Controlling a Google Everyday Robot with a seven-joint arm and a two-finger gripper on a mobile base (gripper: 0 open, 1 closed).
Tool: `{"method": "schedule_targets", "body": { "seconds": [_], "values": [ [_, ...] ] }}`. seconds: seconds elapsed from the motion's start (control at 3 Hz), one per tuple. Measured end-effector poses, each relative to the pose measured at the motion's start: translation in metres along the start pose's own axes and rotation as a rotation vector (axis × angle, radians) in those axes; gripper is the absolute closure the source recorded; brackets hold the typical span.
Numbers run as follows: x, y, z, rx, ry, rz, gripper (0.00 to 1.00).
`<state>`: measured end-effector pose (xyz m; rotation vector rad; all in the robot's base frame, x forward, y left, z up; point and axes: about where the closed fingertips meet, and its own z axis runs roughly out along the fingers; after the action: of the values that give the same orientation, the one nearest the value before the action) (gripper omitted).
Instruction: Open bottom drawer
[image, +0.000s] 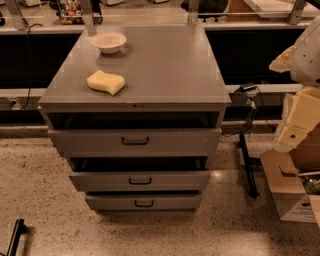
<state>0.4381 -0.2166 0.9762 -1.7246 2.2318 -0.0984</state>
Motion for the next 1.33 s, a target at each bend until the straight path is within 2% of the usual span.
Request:
{"method": "schedule_targets", "body": {
  "seconds": [0.33, 0.67, 1.0, 1.33],
  "values": [
    [-0.002, -0.001, 0.000, 0.008, -0.005, -0.001, 0.00],
    [-0.009, 0.002, 0.023, 0.015, -0.042, -0.011, 0.00],
    [-0.023, 0.031, 0.078, -0.008, -0.127, -0.075, 0.00],
    [-0.024, 0.035, 0.103, 0.011, -0.139, -0.089, 0.00]
  ]
}}
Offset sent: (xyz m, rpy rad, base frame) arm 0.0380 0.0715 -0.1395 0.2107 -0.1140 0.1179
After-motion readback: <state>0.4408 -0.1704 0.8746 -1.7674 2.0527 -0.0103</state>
